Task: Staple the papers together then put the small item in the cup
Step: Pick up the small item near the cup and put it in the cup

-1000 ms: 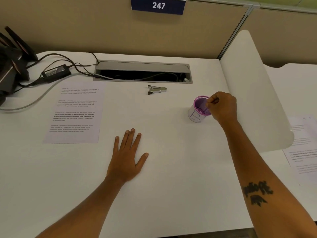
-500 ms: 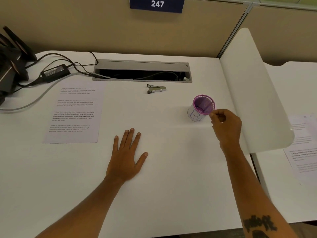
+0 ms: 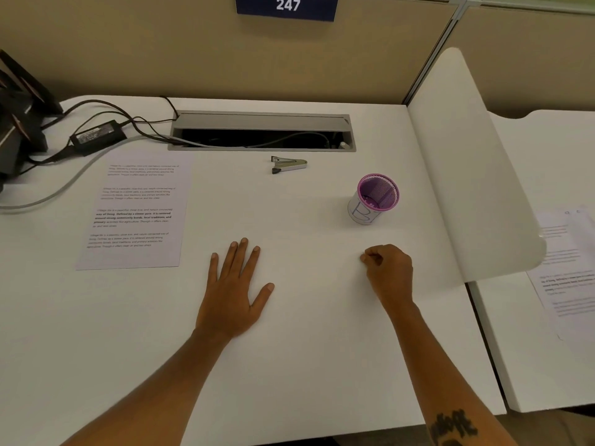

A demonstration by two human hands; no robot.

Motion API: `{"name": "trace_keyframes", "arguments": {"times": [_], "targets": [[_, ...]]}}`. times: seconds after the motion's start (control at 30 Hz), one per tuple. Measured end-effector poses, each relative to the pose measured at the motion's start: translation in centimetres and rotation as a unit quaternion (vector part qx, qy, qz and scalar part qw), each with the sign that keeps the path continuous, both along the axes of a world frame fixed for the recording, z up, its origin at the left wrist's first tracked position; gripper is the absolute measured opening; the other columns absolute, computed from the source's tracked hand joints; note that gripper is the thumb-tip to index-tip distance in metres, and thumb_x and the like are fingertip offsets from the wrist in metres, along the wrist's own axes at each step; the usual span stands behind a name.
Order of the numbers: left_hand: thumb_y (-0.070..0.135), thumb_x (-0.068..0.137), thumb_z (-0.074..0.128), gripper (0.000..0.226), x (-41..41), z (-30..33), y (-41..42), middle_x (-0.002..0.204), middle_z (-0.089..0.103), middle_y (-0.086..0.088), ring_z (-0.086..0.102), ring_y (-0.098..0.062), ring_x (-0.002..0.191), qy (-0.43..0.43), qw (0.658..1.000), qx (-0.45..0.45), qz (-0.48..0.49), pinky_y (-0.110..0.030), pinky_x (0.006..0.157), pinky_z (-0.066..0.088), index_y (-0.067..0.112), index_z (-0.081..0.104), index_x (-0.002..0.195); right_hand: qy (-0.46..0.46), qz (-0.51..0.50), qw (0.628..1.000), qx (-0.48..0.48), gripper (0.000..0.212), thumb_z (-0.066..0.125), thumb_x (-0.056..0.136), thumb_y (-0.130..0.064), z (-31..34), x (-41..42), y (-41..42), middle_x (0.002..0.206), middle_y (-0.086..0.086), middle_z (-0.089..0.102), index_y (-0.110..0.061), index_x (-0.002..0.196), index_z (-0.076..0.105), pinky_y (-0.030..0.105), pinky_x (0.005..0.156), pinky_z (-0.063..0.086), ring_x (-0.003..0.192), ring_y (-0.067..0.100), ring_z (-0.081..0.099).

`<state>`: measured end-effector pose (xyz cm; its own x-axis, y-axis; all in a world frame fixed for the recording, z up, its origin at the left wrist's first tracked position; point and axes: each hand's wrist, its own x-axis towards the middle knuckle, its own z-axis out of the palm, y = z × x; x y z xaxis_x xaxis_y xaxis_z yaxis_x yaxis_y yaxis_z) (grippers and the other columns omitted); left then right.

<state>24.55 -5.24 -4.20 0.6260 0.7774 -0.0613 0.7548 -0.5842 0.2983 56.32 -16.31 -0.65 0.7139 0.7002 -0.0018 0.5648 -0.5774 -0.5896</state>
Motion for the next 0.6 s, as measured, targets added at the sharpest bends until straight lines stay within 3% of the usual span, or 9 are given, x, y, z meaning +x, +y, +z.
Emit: {"name": "trace_keyframes", "arguments": {"times": [0.17, 0.33, 0.6], "targets": [[0.065, 0.105, 0.034, 0.081, 0.0, 0.1, 0.0, 0.181, -0.002, -0.001, -0.003, -0.02, 0.167, -0.002, 1.0, 0.002, -0.001, -0.058, 0.134, 0.006, 0.026, 0.006, 0.171, -0.043, 0.027, 0.998, -0.028, 0.005, 0.076, 0.091, -0.011, -0.3, 0.1, 0.6, 0.09, 0.008, 0.076, -0.008, 0.091, 0.08, 0.034, 0.076, 0.056, 0.082, 0.025, 0.072], [0.065, 0.105, 0.033, 0.081, -0.1, 0.0, 0.0, 0.181, -0.001, -0.001, -0.003, -0.02, 0.167, -0.006, 1.0, 0.004, -0.001, -0.058, 0.134, 0.007, 0.025, 0.008, 0.171, -0.064, 0.024, 0.995, -0.078, 0.019, 0.066, 0.084, 0.008, -0.2, -0.4, 1.3, 0.09, 0.008, 0.074, -0.007, 0.085, 0.077, 0.034, 0.07, 0.056, 0.081, 0.029, 0.07], [0.065, 0.105, 0.033, 0.081, -0.1, 0.0, 0.0, 0.181, -0.001, -0.002, -0.002, -0.021, 0.167, -0.004, 1.0, 0.009, 0.0, -0.058, 0.134, 0.007, 0.025, 0.008, 0.171, -0.093, 0.045, 0.985, -0.139, 0.024, 0.064, 0.072, 0.016, 0.1, -1.8, 1.7, 0.093, 0.015, 0.065, 0.0, 0.09, 0.066, 0.031, 0.063, 0.04, 0.086, 0.032, 0.061]]}}
